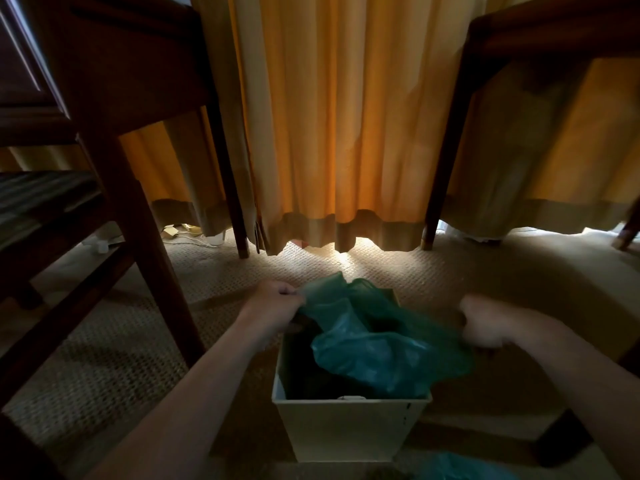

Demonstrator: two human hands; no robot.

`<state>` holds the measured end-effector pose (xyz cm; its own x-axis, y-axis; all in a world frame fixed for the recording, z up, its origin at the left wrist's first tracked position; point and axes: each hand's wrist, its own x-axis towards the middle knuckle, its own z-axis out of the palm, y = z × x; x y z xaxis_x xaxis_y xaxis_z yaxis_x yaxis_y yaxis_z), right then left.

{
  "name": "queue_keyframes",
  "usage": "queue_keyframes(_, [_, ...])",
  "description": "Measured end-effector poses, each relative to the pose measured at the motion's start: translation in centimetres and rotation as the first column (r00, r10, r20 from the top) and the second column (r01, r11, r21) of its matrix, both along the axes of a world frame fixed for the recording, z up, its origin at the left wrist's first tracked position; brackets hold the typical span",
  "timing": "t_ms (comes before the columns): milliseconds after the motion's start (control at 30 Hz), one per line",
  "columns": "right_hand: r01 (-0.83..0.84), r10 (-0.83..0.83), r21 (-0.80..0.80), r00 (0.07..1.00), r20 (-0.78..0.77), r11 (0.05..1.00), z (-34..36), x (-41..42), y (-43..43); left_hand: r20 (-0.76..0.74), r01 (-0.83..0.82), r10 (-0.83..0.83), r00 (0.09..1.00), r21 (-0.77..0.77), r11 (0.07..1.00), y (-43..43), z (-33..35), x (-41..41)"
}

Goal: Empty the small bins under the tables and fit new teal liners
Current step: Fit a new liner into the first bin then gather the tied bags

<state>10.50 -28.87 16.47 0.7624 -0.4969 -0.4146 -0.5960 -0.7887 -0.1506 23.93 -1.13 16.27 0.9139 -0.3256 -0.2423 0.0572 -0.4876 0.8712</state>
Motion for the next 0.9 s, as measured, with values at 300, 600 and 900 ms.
queue_keyframes(300, [-0.444,0.406,-0.048,0.764,0.502,0.895,3.4,1.0,9.3,-0.026,0.166,-0.174,0.984,-0.193,0.967,-1.9,1.9,-1.7])
queue_keyframes(600, [-0.292,0.321,-0.204,0.938,0.129,0.934,-5.0,2.7,5.9,0.106,0.390,-0.448,0.887,0.345,0.854,0.2,6.0,-1.7])
queue_keyframes(900, [-0.088,0.112,-0.111,0.966,0.232,0.990,-5.4,2.9,6.2,0.583,-0.299,-0.421,0.695,0.767,0.568,-0.4,4.2,-2.4])
